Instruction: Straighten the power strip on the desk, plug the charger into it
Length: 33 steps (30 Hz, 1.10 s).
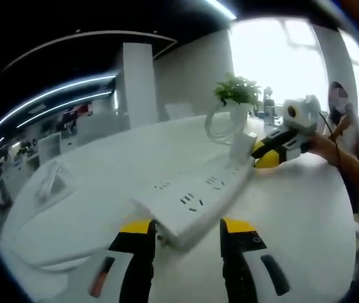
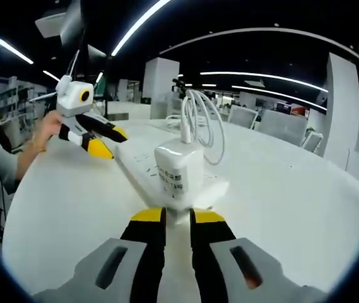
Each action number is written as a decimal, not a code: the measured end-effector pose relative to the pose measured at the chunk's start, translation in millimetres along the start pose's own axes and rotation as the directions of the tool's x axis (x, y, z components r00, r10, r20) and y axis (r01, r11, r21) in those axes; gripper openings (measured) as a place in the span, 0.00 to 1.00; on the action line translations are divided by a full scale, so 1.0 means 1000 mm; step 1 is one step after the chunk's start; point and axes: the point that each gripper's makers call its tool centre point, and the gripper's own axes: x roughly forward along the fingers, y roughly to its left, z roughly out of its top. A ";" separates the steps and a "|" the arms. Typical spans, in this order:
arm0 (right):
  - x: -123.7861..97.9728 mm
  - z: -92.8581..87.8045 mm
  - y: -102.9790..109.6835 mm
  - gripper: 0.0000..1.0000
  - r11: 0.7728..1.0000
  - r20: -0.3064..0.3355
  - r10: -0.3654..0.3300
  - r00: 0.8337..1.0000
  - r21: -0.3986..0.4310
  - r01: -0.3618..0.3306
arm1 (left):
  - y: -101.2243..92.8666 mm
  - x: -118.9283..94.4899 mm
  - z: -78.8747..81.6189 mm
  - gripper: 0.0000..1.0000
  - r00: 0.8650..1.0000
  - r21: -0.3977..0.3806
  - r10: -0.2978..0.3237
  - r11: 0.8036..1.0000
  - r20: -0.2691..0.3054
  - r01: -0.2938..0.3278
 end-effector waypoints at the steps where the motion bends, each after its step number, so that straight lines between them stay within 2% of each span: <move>1: 0.000 0.000 0.000 0.14 1.000 0.000 0.002 1.000 0.001 -0.002 | 0.000 0.000 0.000 0.42 1.000 -0.003 0.000 1.000 0.001 0.000; 16: -0.001 -0.001 0.000 0.14 1.000 -0.003 0.007 1.000 -0.010 -0.007 | 0.000 0.001 -0.001 0.42 1.000 -0.002 0.002 1.000 0.001 -0.002; 20: -0.001 -0.002 0.001 0.14 0.999 -0.006 0.006 1.000 -0.031 -0.007 | 0.000 0.002 -0.001 0.42 1.000 0.030 0.011 0.999 -0.009 -0.011; 24: -0.001 -0.001 0.000 0.15 1.000 -0.003 0.007 1.000 -0.019 -0.008 | 0.001 0.001 0.000 0.42 1.000 0.004 0.003 1.000 -0.002 -0.003; 33: -0.001 -0.001 0.001 0.15 1.000 -0.001 0.013 1.000 -0.021 -0.013 | -0.001 -0.001 -0.001 0.44 1.000 0.009 -0.007 1.000 -0.007 0.007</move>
